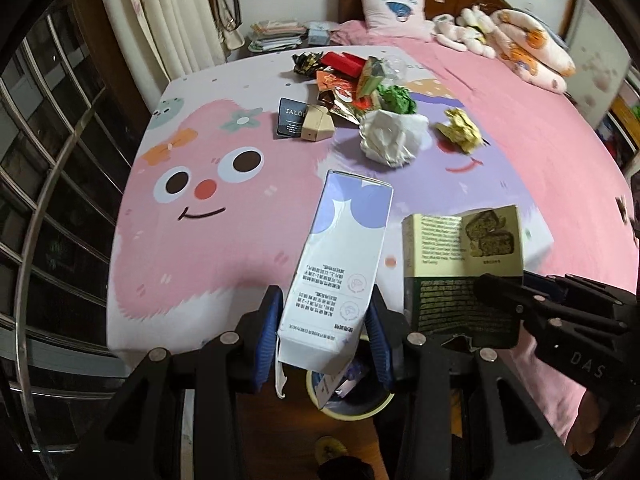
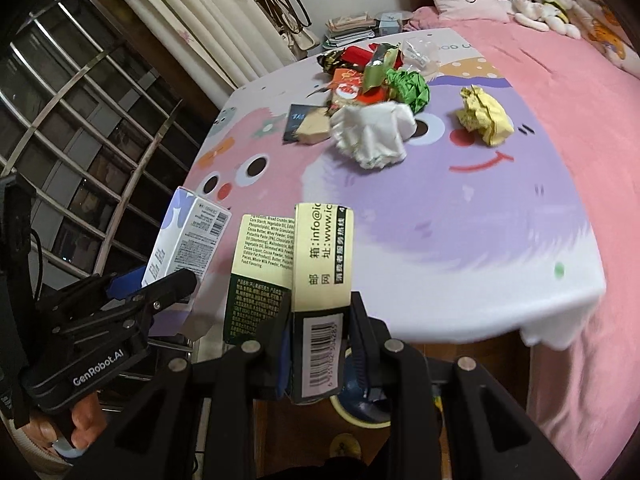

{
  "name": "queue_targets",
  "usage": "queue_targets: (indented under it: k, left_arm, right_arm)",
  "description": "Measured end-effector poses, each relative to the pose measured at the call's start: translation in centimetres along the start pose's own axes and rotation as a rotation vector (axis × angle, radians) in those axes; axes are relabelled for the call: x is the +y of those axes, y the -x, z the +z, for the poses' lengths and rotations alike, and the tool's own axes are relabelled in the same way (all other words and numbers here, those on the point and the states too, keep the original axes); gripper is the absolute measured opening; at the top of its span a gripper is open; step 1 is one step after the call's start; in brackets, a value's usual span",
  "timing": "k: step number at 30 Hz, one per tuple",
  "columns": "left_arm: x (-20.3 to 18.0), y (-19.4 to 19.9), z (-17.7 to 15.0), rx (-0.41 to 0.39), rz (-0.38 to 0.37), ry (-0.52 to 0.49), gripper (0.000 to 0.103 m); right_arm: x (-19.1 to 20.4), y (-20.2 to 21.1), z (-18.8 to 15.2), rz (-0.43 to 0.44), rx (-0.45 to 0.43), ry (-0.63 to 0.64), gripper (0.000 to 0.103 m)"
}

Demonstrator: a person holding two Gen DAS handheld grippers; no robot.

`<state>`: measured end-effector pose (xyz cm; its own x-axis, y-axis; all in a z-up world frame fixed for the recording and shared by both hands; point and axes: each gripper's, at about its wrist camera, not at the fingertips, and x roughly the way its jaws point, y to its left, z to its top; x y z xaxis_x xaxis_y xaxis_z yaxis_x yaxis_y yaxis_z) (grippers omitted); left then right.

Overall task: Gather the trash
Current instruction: 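Carry the milk carton and green box over the bin and release both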

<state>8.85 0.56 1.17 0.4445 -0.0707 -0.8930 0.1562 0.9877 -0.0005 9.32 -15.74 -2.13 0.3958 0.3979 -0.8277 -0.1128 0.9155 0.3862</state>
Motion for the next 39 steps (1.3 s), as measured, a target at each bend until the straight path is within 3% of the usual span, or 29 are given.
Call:
queue_targets:
  k: [8, 16, 23, 29, 39]
  left_arm:
    - [0.8, 1.6, -6.2, -0.003, -0.031, -0.041, 0.040]
    - [0.1, -1.5, -12.0, 0.107, -0.063, -0.065, 0.037]
    - [-1.6, -9.2, -17.1, 0.228, -0.085, -0.056, 0.035]
    - [-2.5, -19.4, -20.5, 0.253, -0.086, -0.032, 0.034]
    - [-3.5, -31.7, -24.0, 0.280, -0.136, 0.034, 0.035]
  right_arm:
    - [3.2, 0.2, -8.2, -0.047, 0.010, -0.028, 0.025]
    - [2.7, -2.9, -14.4, -0.099, 0.119, -0.055, 0.025]
    - [-0.7, -8.9, -19.2, -0.151, 0.200, -0.100, 0.025]
    - [-5.9, -16.5, -23.0, -0.174, 0.253, -0.127, 0.025]
    - [-12.6, -29.1, -26.1, -0.196, 0.306, -0.113, 0.026]
